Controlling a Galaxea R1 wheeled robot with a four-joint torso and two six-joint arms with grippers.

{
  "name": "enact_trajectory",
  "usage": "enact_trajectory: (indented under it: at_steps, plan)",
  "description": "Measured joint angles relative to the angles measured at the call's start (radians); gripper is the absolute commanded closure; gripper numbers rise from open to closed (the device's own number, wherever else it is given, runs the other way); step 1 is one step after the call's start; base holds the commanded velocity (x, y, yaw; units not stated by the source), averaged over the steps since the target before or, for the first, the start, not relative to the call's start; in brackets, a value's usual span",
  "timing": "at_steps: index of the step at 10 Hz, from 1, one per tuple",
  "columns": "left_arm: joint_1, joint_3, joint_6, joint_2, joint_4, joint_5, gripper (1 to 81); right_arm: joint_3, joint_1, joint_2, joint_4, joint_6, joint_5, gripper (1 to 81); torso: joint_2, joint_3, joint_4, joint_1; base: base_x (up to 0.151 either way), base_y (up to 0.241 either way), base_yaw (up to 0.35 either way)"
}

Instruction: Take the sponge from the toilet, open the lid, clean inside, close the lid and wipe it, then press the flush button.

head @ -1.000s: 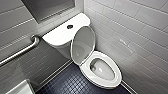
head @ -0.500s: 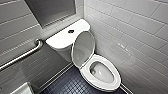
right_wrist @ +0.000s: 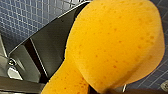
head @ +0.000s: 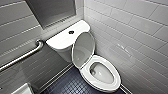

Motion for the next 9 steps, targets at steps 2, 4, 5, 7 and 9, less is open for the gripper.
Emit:
enact_trajectory:
  at_steps: [2, 4, 5, 7, 9]
  plan:
    - [-0.074, 0.008, -0.074, -0.018, -0.002, 0.002, 1.0, -0.025, -0.059, 0.029, -0.012, -0.006, 0.047, 81.1, 0.0, 0.0, 0.0, 0.0, 0.0, 0.0, 0.0]
    - [-0.149, 0.033, -0.174, -0.031, -0.003, 0.012, 1.0, -0.097, -0.107, 0.058, -0.015, -0.013, 0.124, 81.1, 0.0, 0.0, 0.0, 0.0, 0.0, 0.0, 0.0]
    - [-0.2, 0.039, -0.226, -0.039, -0.004, 0.011, 1.0, -0.112, -0.137, 0.08, -0.018, -0.017, 0.154, 81.1, 0.0, 0.0, 0.0, 0.0, 0.0, 0.0, 0.0]
    - [-0.29, 0.047, -0.342, -0.059, -0.004, 0.013, 1.0, -0.121, -0.165, 0.135, -0.036, -0.024, 0.172, 81.1, 0.0, 0.0, 0.0, 0.0, 0.0, 0.0, 0.0]
    - [-0.369, 0.05, -0.44, -0.061, -0.004, 0.019, 1.0, -0.154, -0.16, 0.159, -0.04, -0.025, 0.181, 81.1, 0.0, 0.0, 0.0, 0.0, 0.0, 0.0, 0.0]
